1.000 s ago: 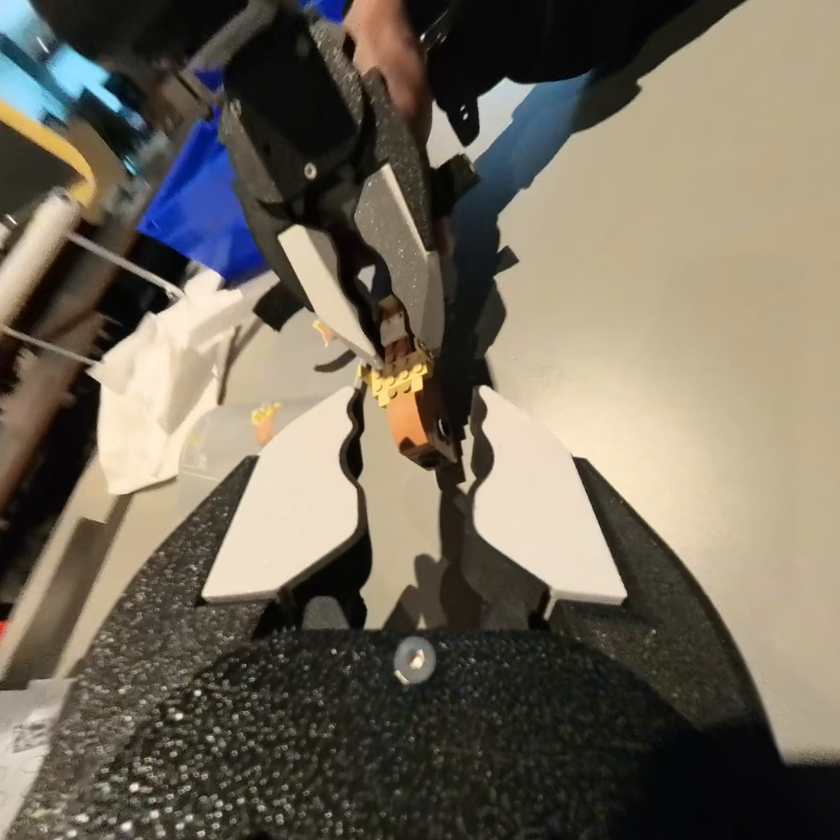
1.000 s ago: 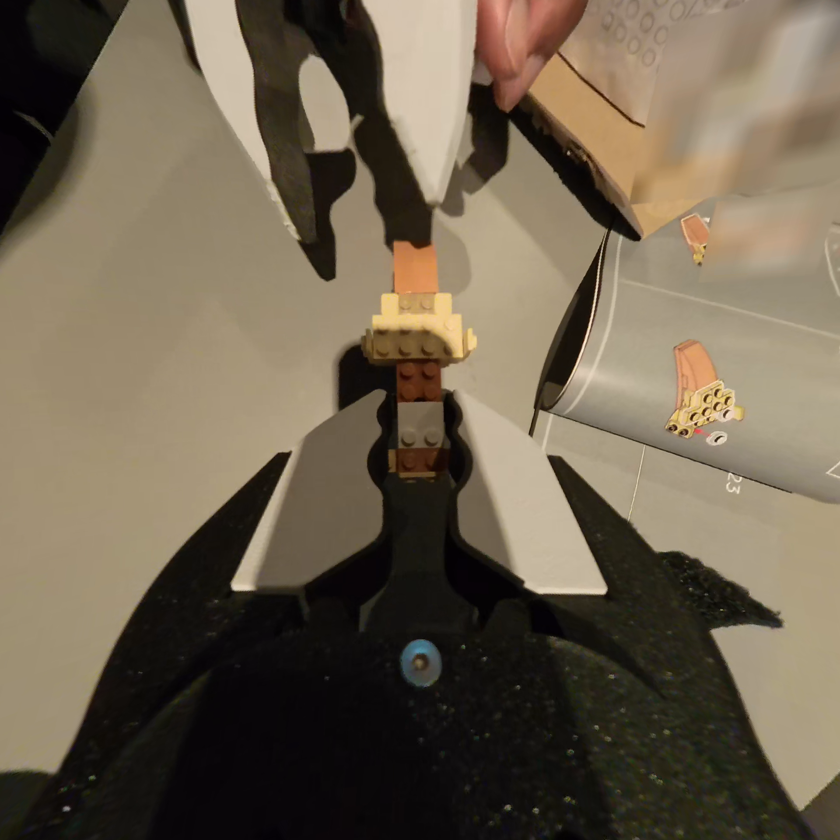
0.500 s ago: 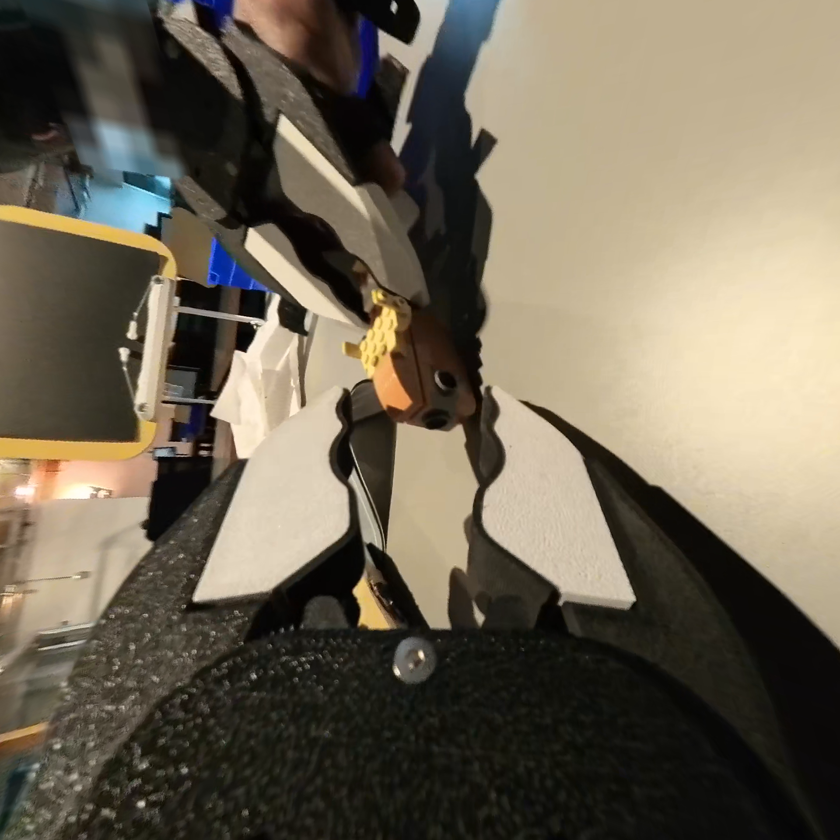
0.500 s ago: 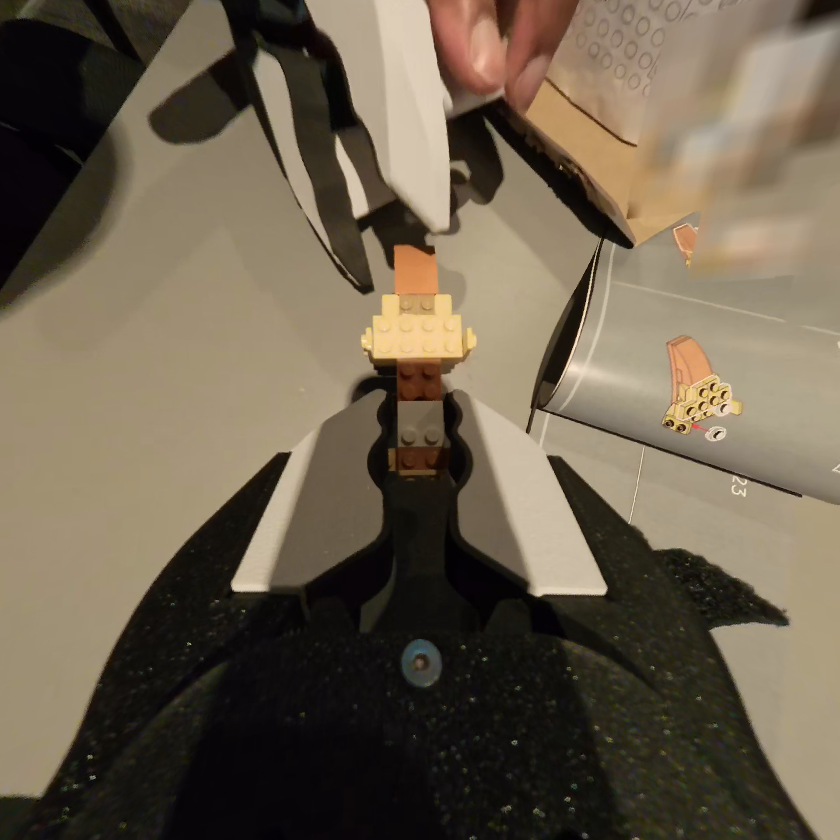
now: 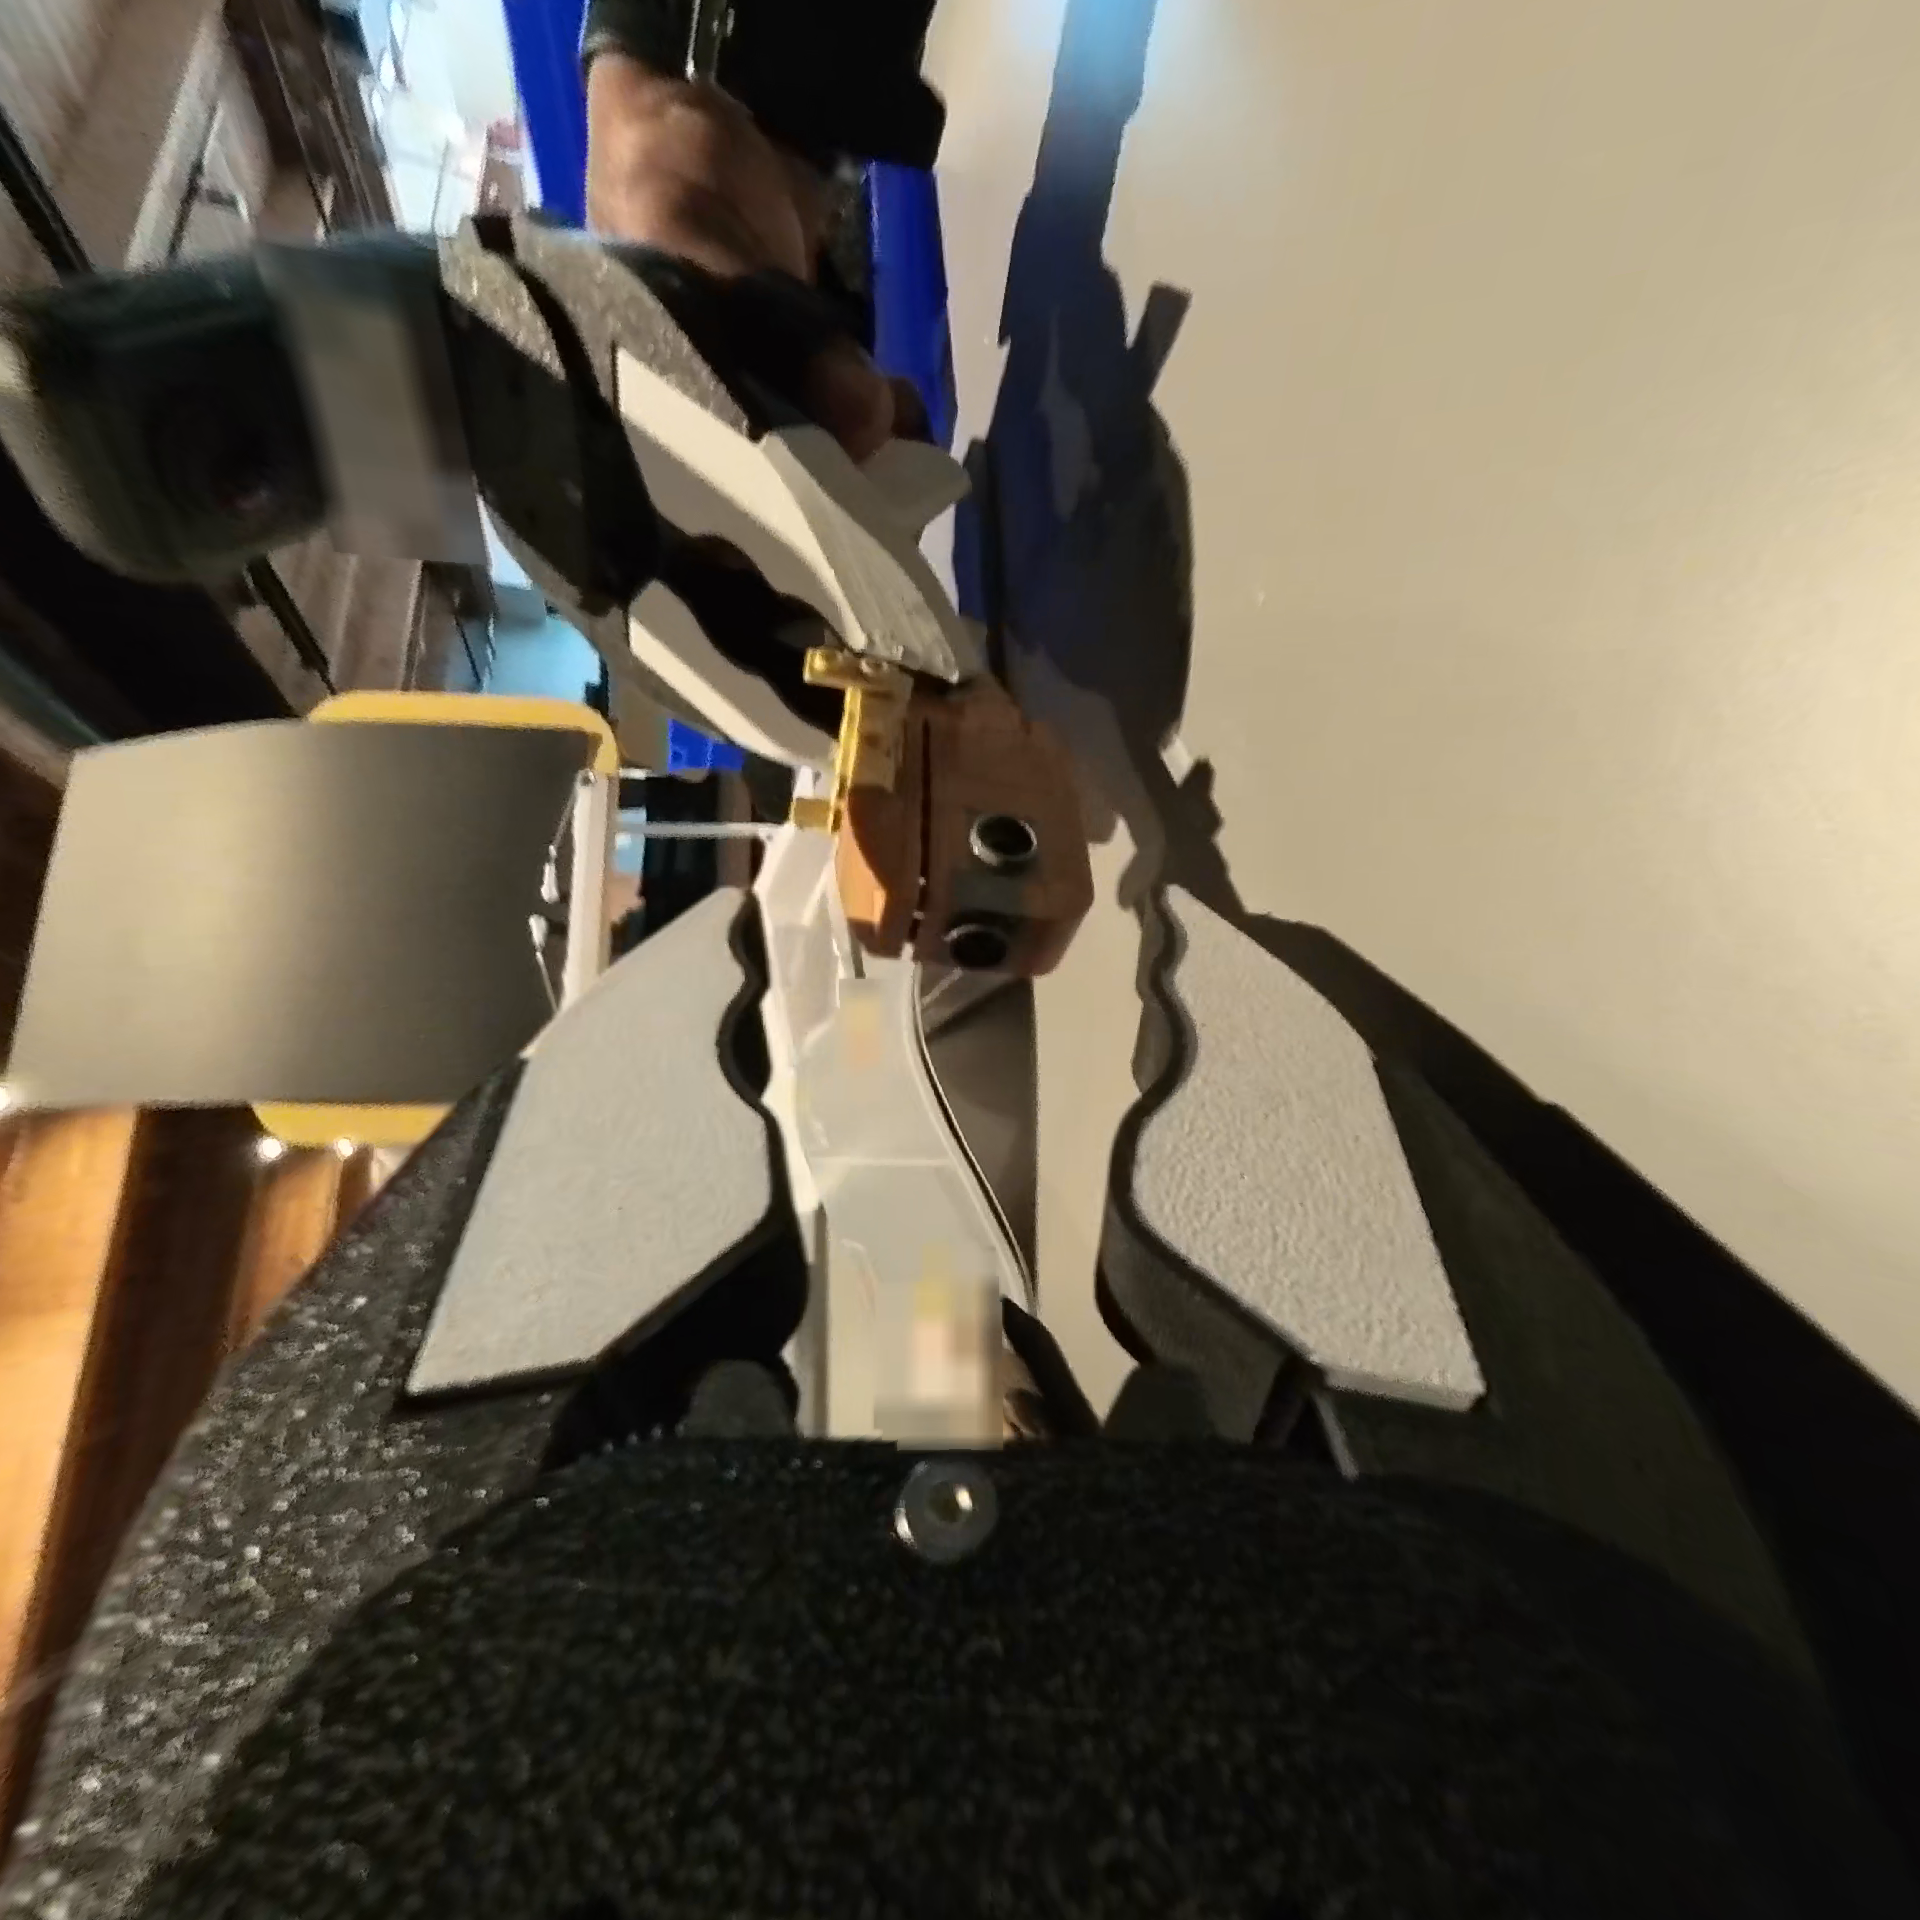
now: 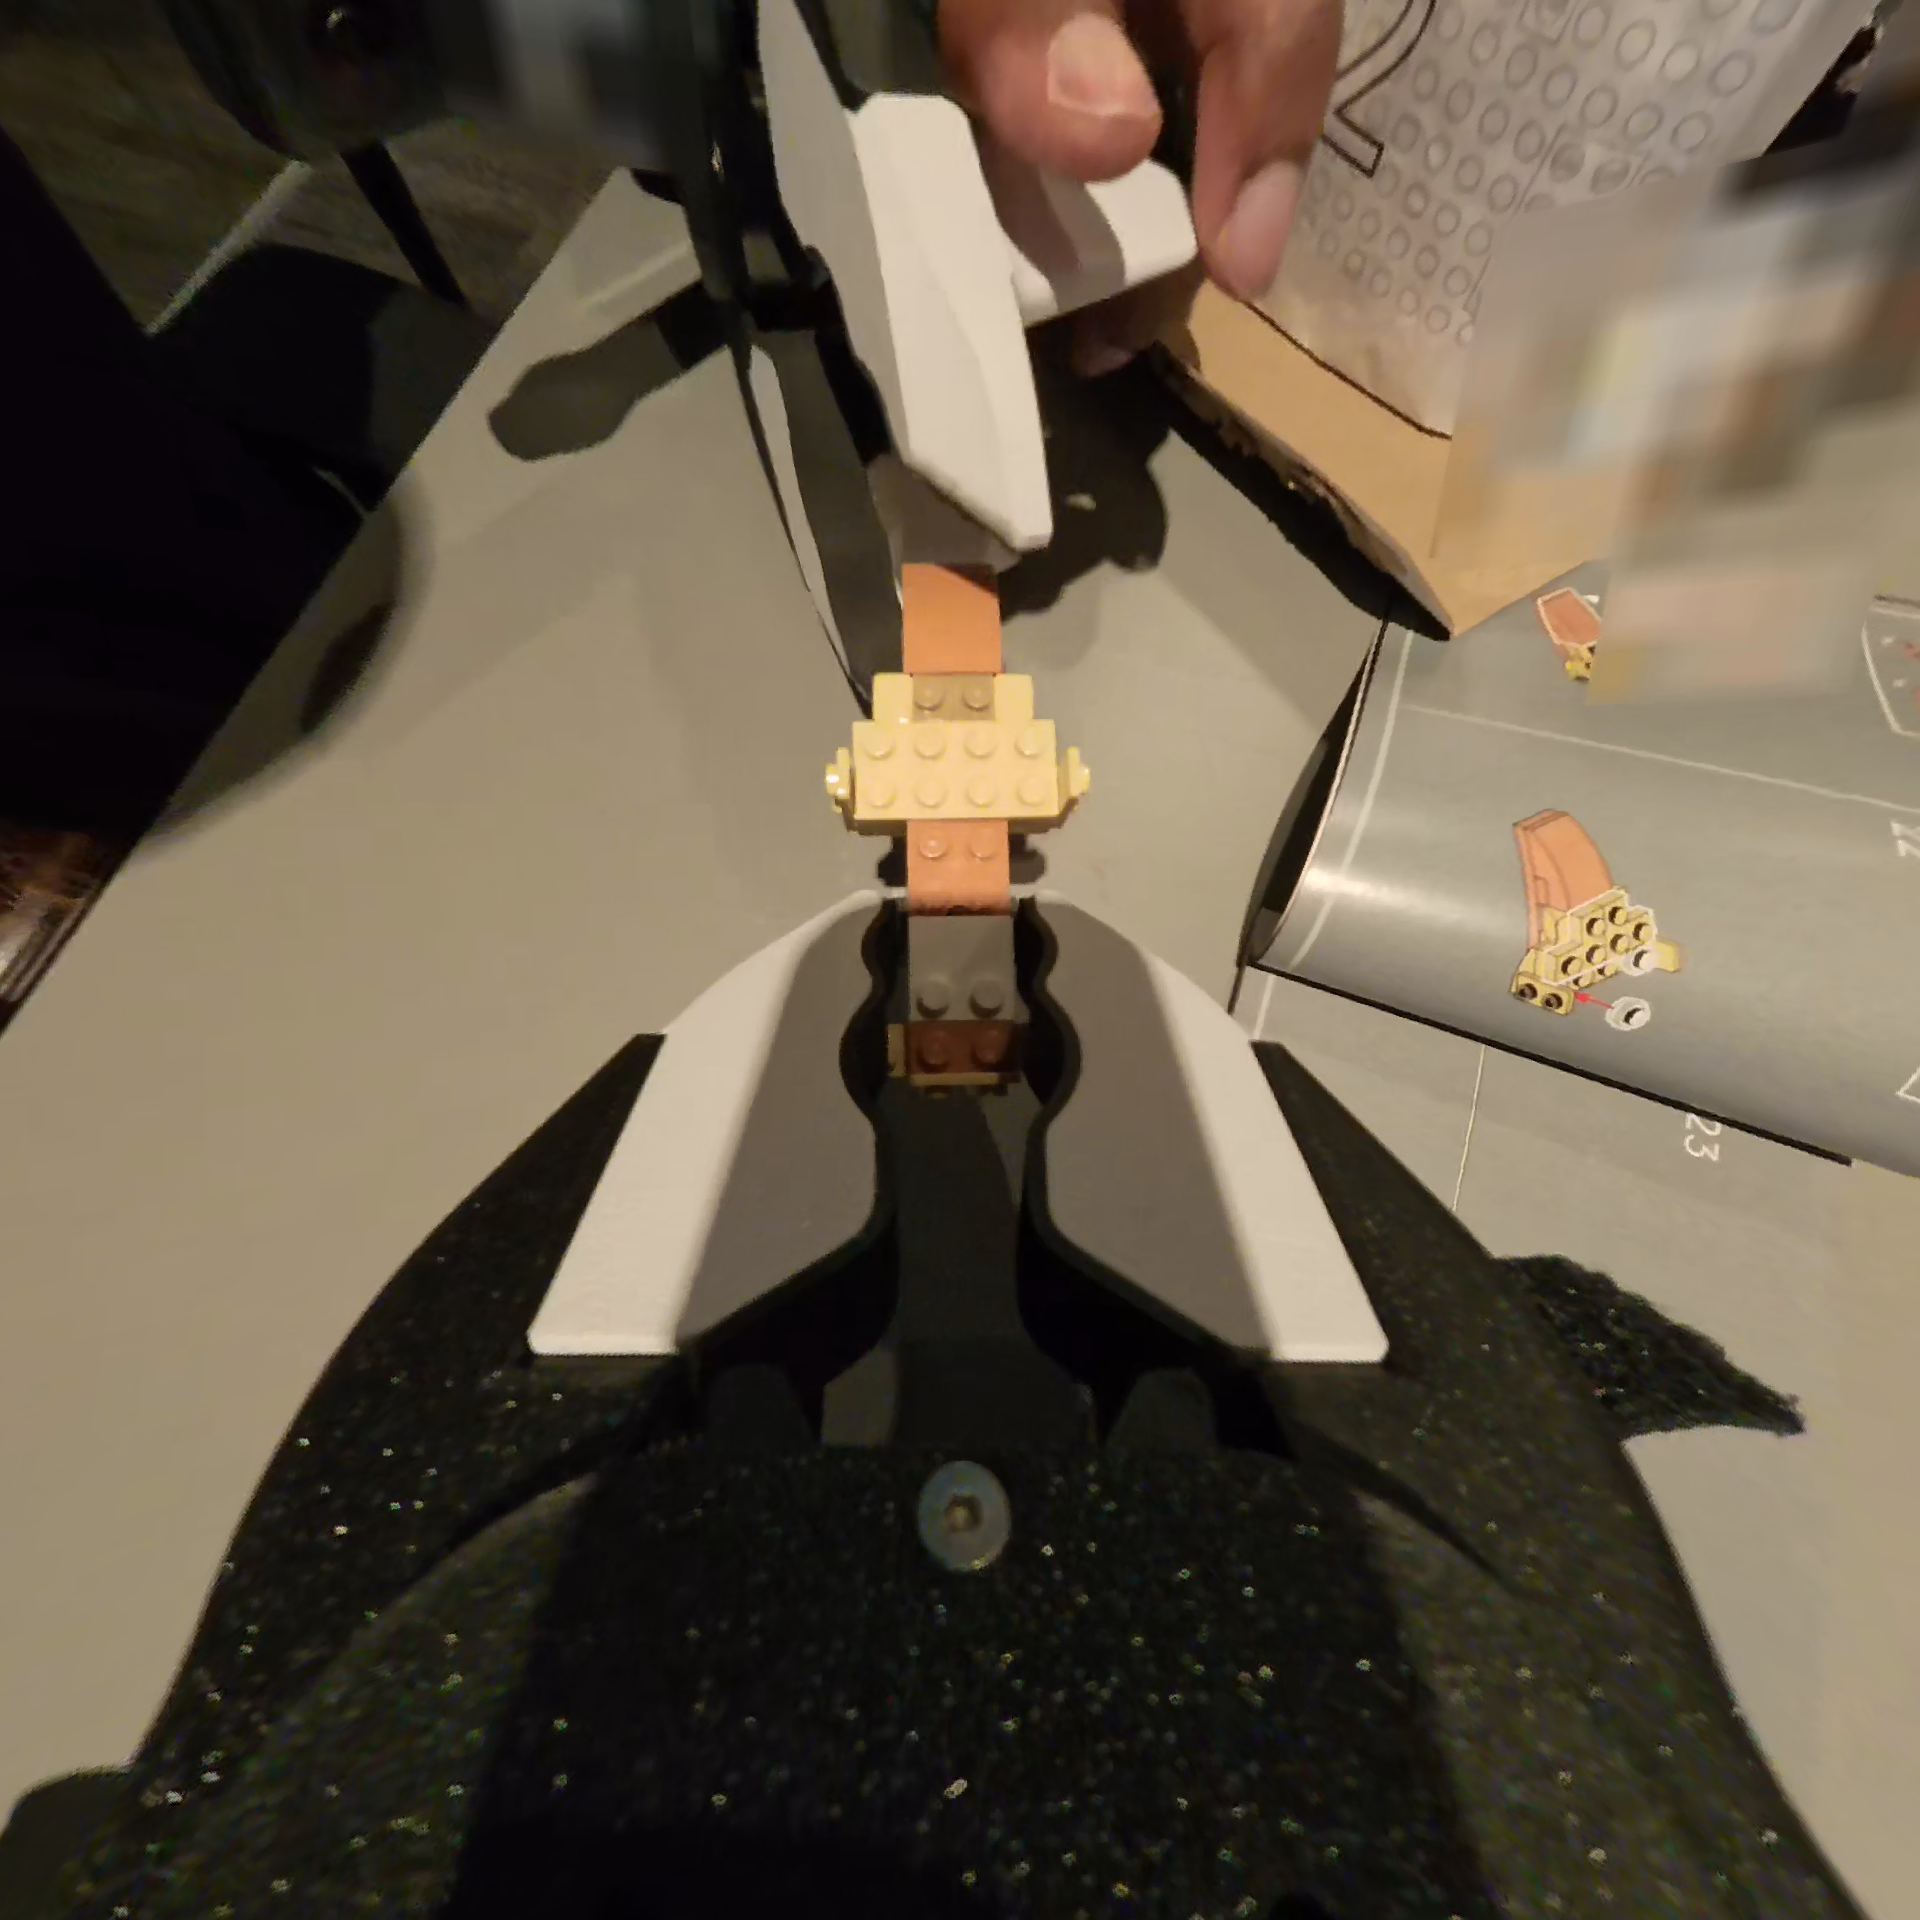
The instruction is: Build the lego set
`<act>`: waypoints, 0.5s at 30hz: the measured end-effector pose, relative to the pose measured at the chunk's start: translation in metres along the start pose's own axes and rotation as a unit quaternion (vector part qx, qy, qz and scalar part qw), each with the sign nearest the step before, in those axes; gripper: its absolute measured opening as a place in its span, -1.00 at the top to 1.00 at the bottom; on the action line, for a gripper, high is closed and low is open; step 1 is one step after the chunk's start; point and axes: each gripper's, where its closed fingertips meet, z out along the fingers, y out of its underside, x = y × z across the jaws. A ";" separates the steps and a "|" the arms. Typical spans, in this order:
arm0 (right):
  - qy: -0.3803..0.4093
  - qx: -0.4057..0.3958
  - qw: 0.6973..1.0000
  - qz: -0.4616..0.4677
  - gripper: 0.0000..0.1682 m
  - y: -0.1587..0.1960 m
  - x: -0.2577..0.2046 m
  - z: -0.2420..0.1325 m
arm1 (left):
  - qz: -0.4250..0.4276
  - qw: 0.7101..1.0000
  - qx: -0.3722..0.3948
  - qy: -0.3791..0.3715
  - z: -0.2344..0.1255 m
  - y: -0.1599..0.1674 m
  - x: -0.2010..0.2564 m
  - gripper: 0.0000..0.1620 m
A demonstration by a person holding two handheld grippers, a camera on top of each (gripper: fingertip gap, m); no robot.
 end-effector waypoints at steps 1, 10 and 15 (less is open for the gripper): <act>-0.003 0.002 1.000 0.000 0.74 -0.001 -0.001 0.000 | 0.010 1.000 0.004 0.002 0.001 -0.002 -0.001 0.14; -0.018 0.013 1.000 0.002 0.74 -0.008 -0.007 -0.003 | 0.138 0.990 0.016 0.035 0.011 -0.005 -0.002 -0.03; -0.022 0.020 1.000 0.002 0.74 -0.012 -0.009 -0.004 | 0.189 0.980 0.034 0.045 0.014 -0.009 0.002 0.08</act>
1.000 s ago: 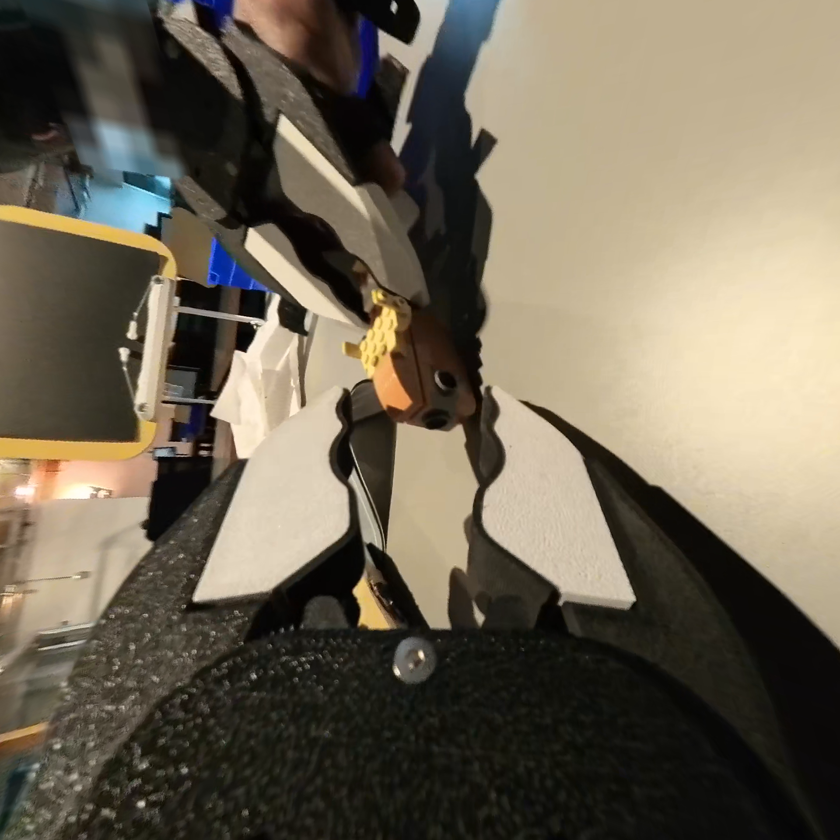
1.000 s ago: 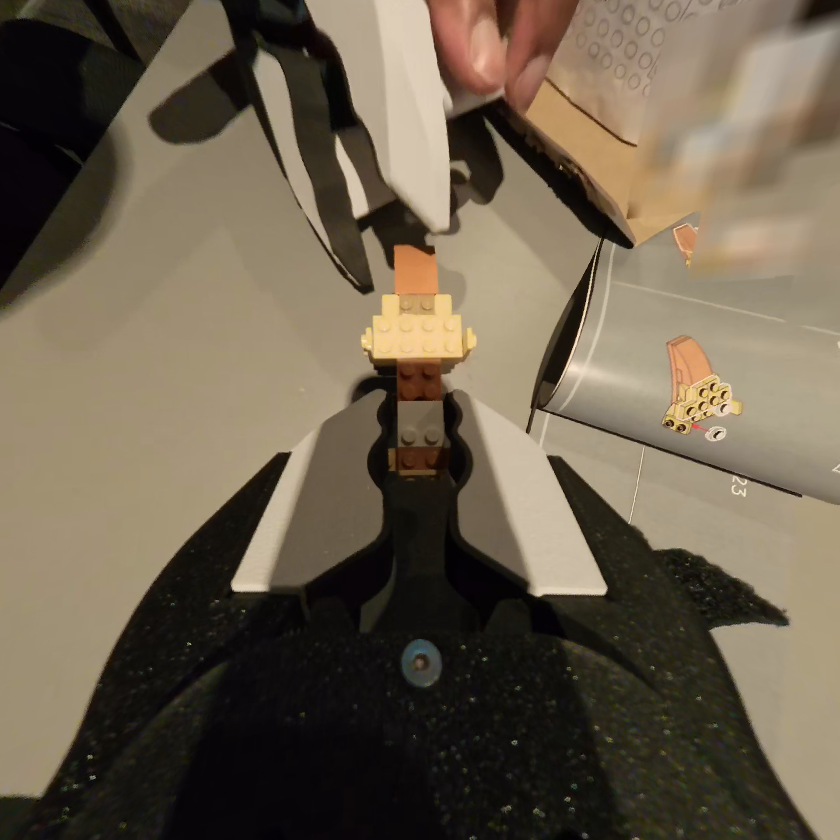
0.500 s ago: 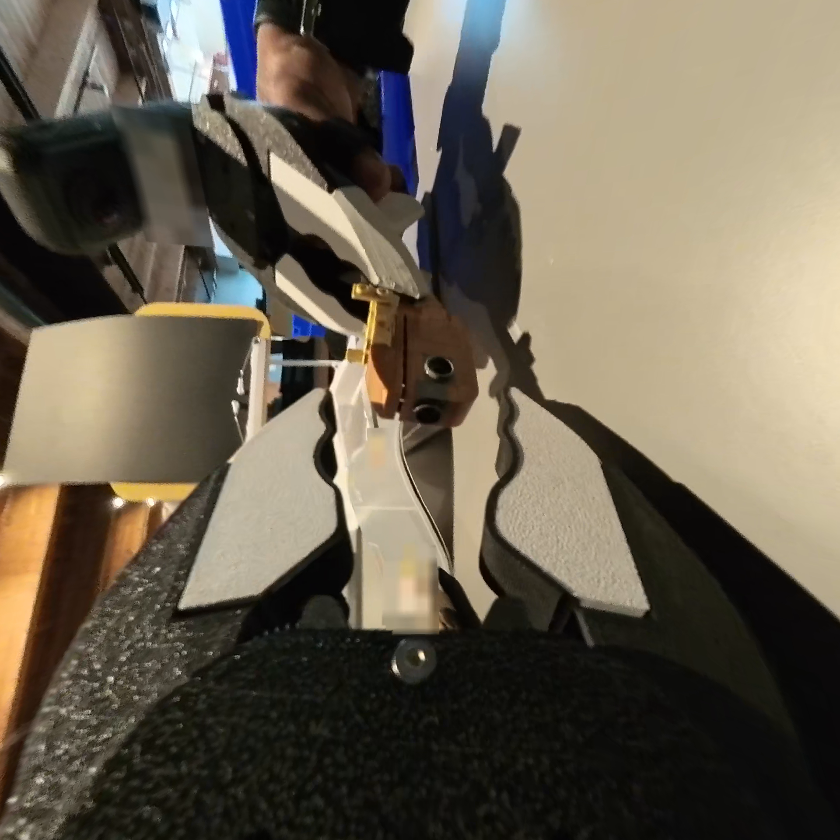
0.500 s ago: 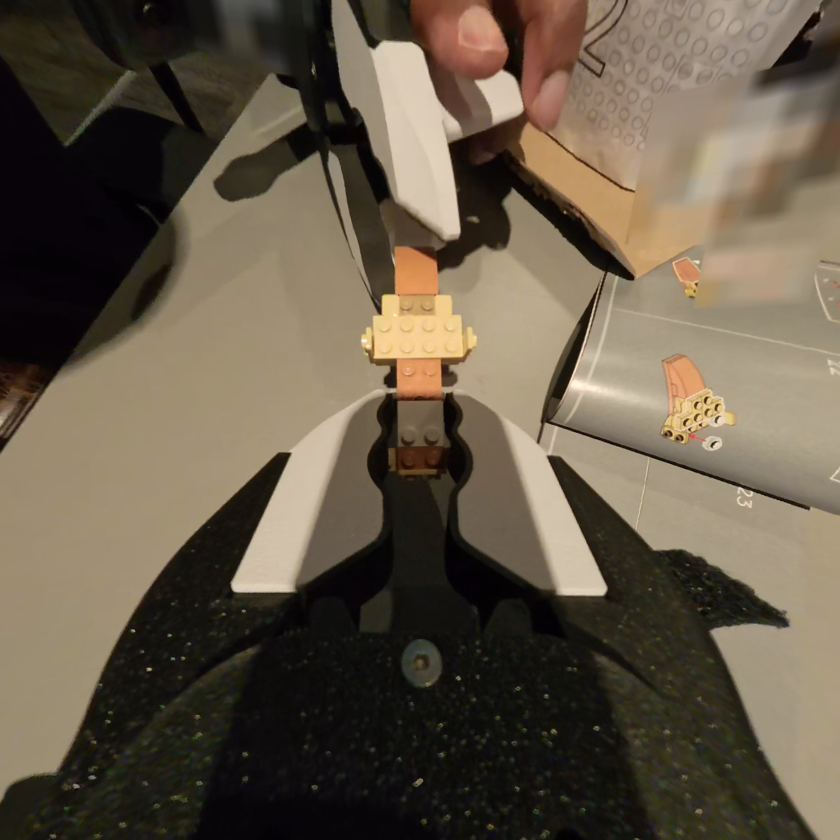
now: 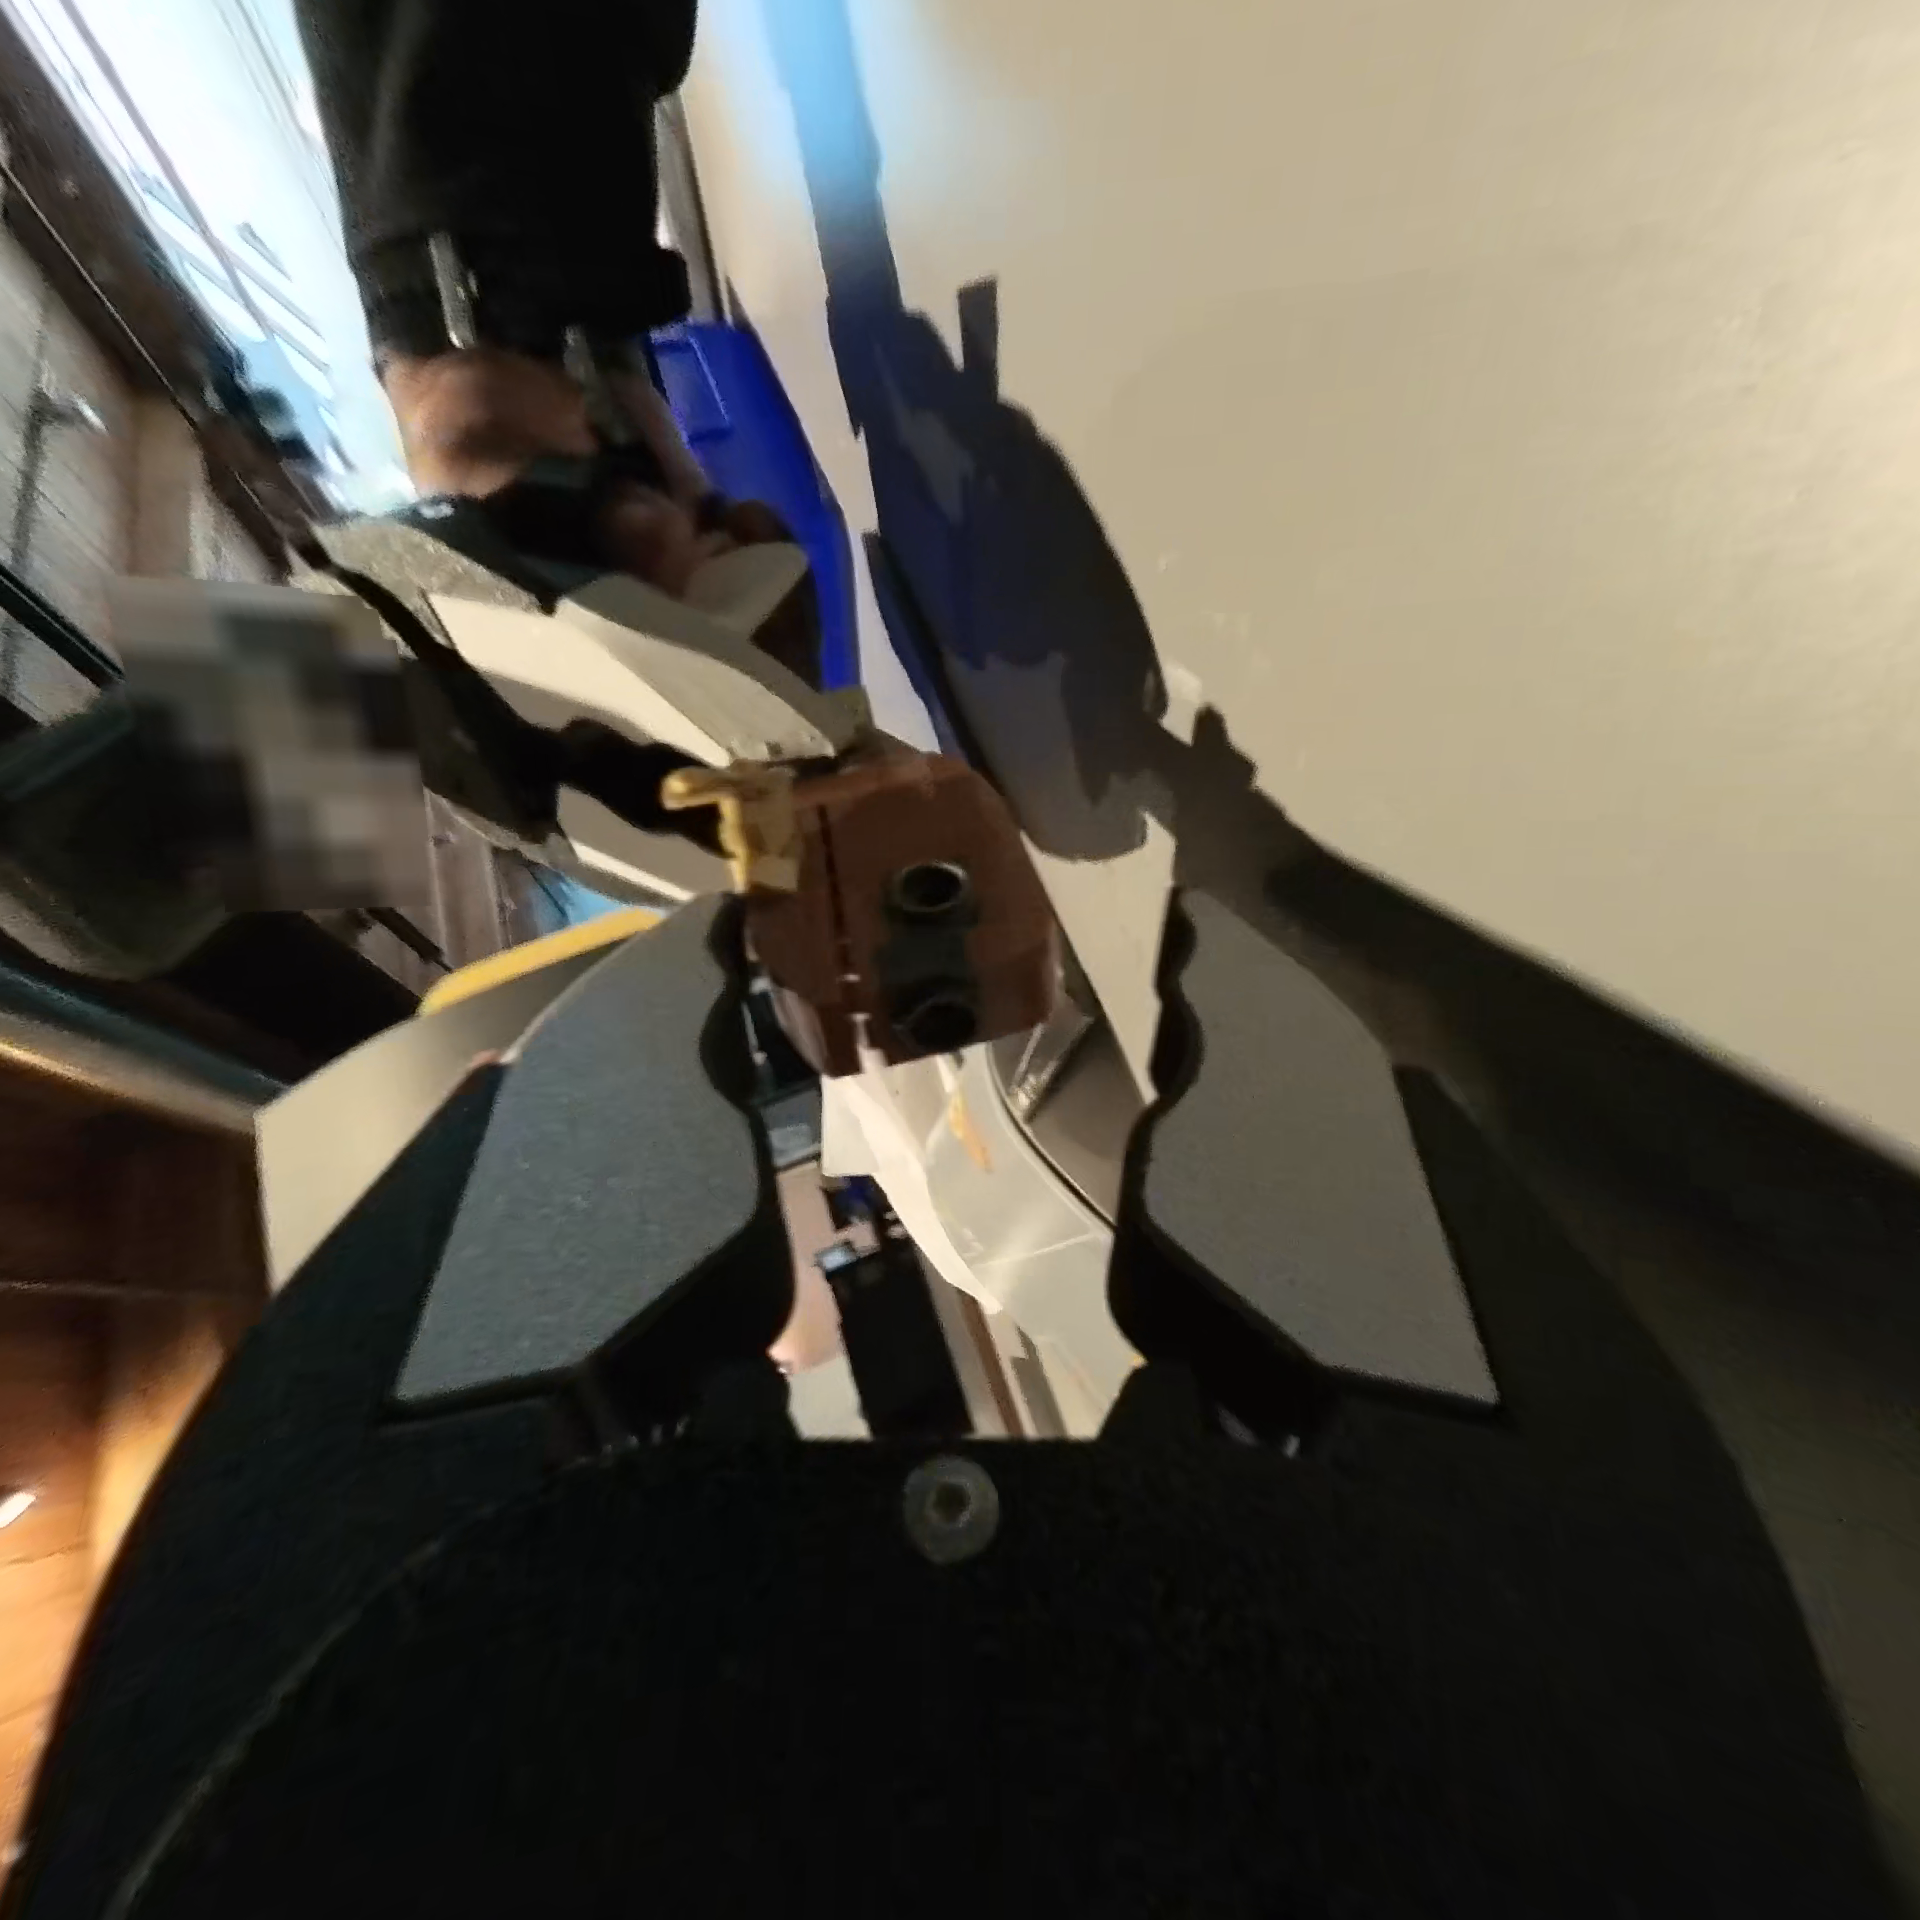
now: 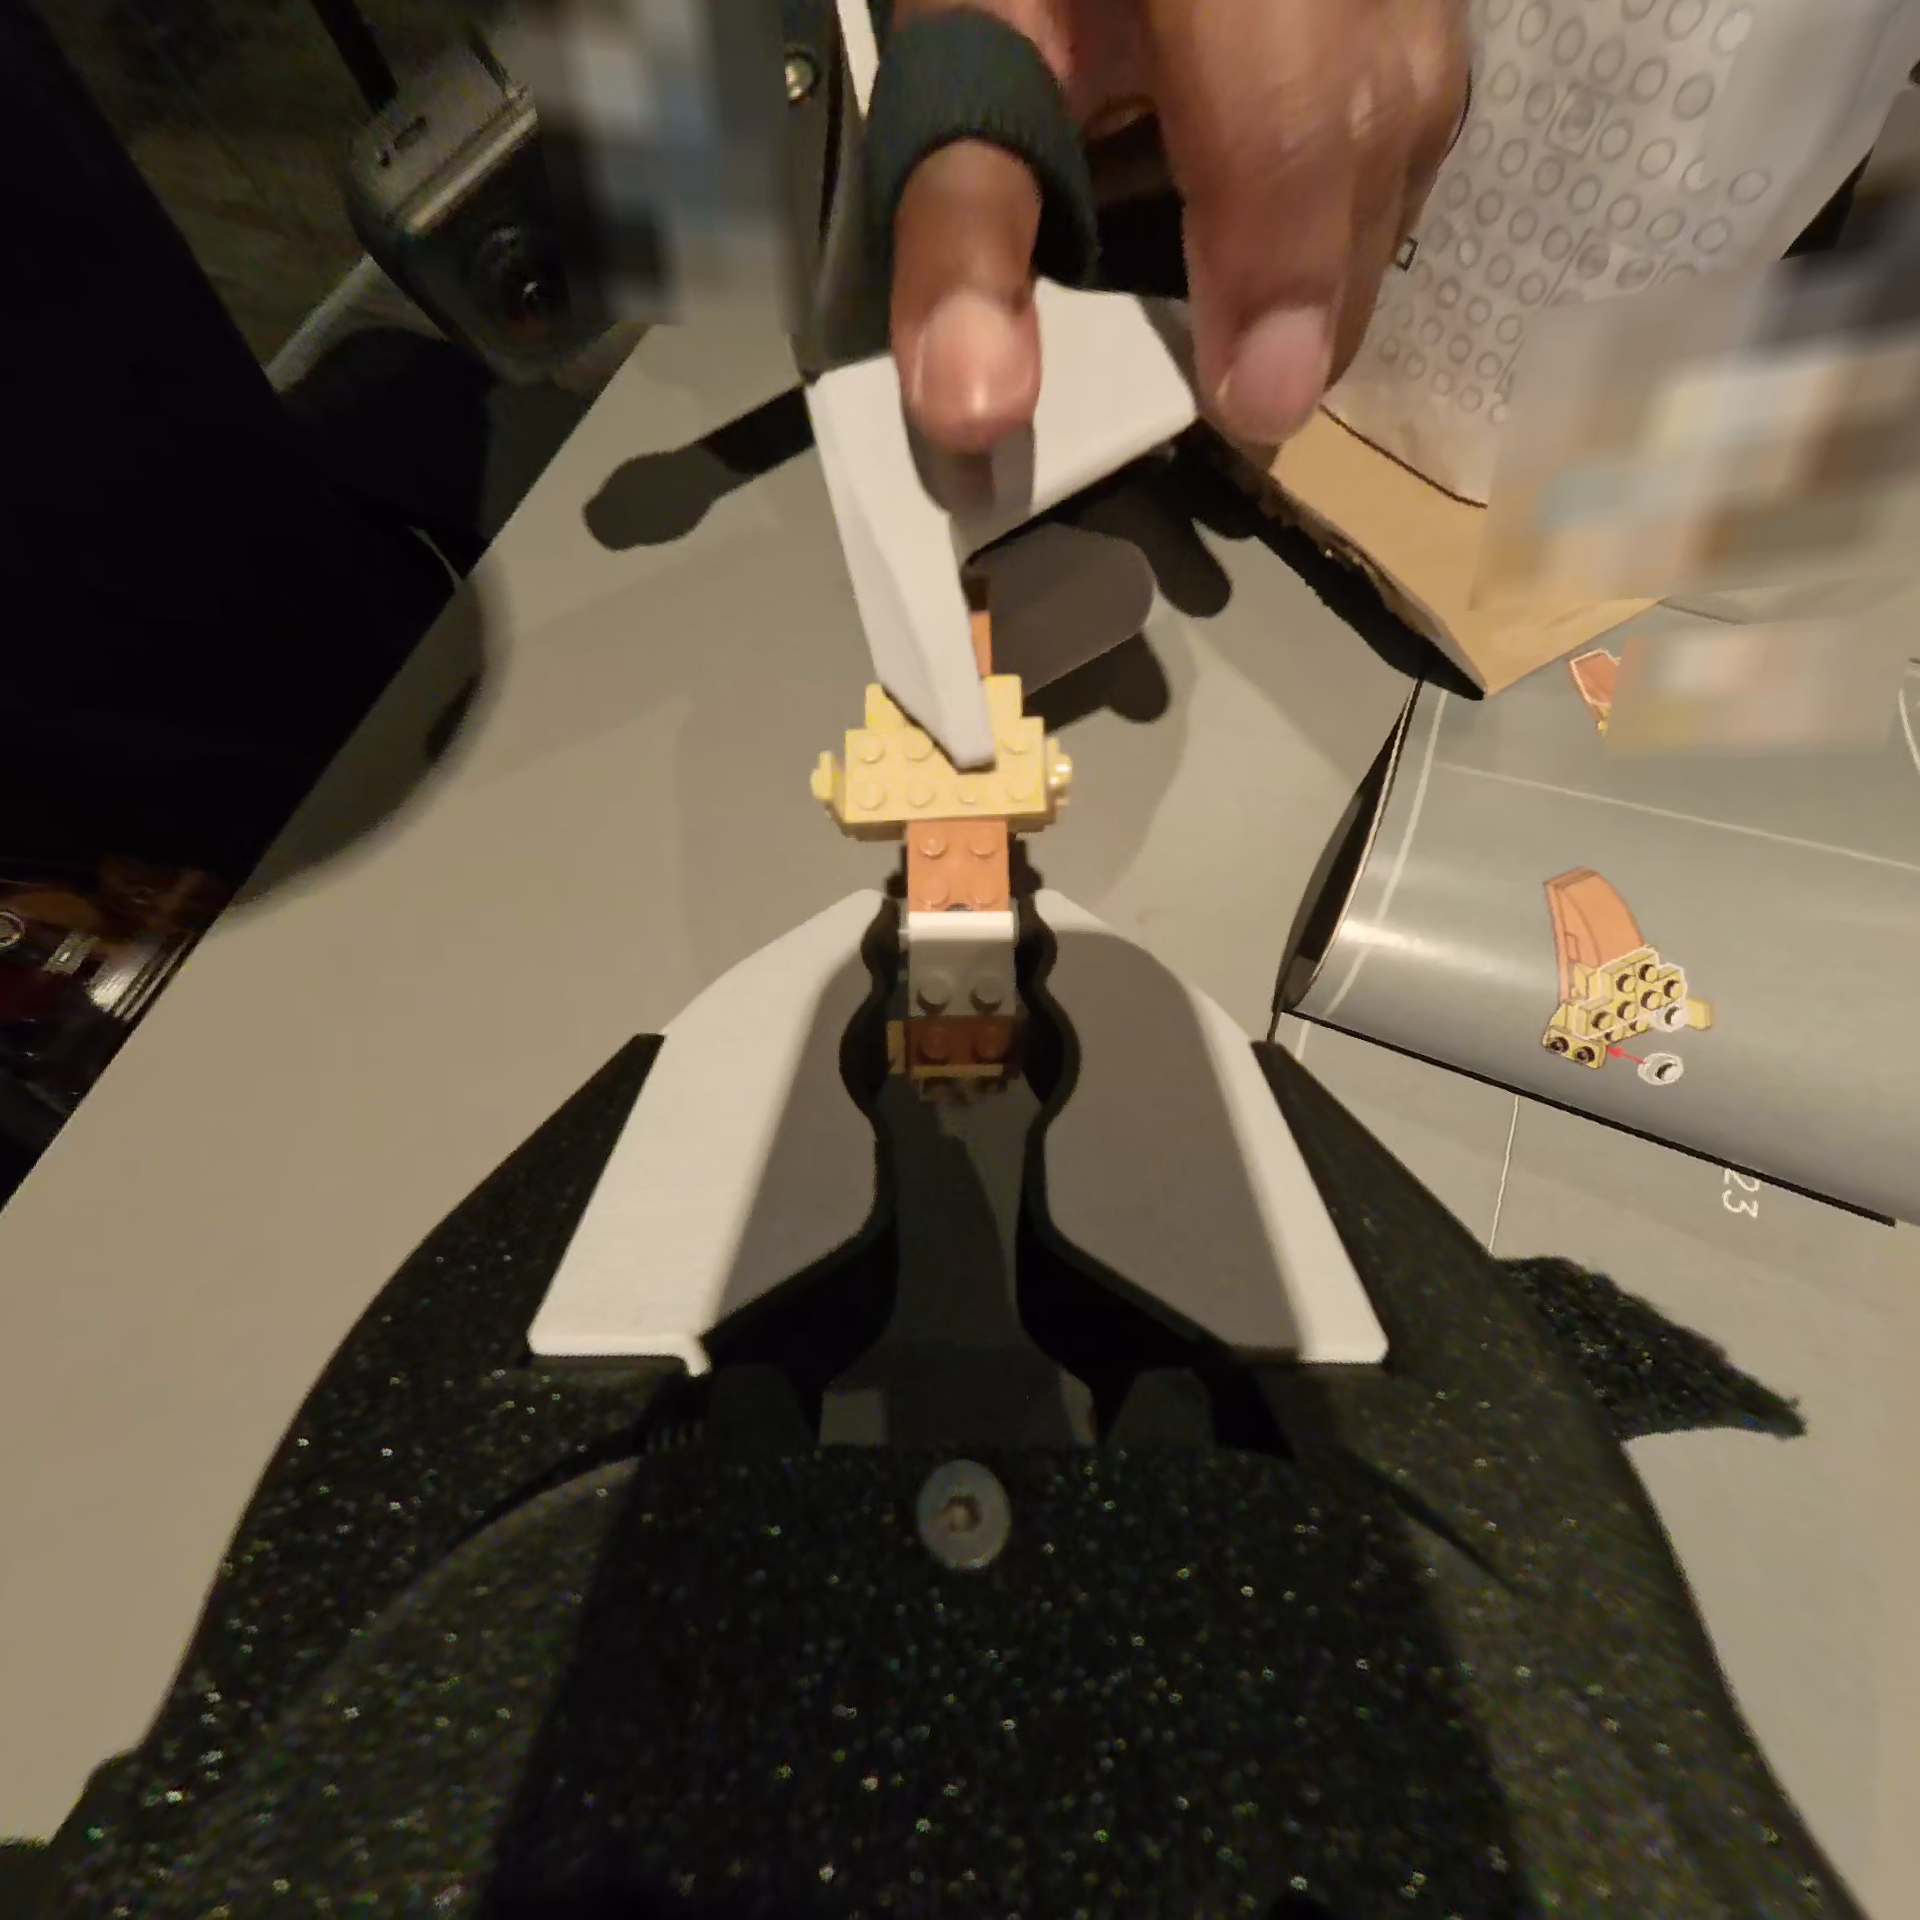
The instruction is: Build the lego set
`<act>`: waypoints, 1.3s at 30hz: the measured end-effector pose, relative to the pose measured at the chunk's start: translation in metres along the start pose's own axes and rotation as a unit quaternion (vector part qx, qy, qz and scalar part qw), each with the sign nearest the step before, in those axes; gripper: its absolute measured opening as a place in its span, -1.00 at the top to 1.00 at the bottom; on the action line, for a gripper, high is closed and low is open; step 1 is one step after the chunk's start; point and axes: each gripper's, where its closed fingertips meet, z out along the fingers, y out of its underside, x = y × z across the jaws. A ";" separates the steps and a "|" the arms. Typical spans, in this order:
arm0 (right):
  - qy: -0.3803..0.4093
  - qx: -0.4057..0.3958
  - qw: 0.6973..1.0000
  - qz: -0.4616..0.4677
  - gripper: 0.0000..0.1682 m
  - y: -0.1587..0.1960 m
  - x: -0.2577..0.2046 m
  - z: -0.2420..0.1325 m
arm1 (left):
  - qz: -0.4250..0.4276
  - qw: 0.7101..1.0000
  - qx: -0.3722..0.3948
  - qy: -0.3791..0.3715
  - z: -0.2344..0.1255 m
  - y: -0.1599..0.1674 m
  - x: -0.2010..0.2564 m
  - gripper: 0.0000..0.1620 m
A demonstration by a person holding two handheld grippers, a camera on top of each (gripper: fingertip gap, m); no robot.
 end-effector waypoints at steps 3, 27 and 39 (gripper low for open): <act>-0.004 0.000 1.000 0.001 0.74 0.000 -0.002 0.001 | 0.014 1.000 0.005 -0.021 -0.001 -0.003 -0.006 0.31; -0.009 -0.001 1.000 0.000 0.74 -0.003 -0.006 0.002 | -0.025 1.000 0.004 -0.003 -0.005 -0.006 -0.009 0.33; -0.012 -0.011 1.000 -0.003 0.74 -0.001 -0.007 0.003 | -0.030 0.999 -0.009 0.020 -0.004 -0.008 -0.008 0.33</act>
